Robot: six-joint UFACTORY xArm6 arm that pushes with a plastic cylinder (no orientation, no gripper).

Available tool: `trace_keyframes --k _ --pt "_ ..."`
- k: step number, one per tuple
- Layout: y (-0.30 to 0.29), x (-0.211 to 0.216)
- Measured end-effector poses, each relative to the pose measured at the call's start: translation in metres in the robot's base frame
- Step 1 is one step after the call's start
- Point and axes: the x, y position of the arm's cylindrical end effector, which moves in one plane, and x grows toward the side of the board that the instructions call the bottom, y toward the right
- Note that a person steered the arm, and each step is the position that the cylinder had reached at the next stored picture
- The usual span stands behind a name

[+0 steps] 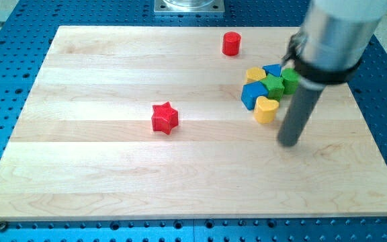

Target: Push the heart below the green star

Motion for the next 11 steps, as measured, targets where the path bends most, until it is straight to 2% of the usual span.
trace_keyframes --k 1,2,3,6,11 --pt "-0.044 0.002" --pt "-0.050 -0.025" --pt "-0.047 -0.043" --pt "-0.014 -0.048" --pt "-0.010 -0.083"
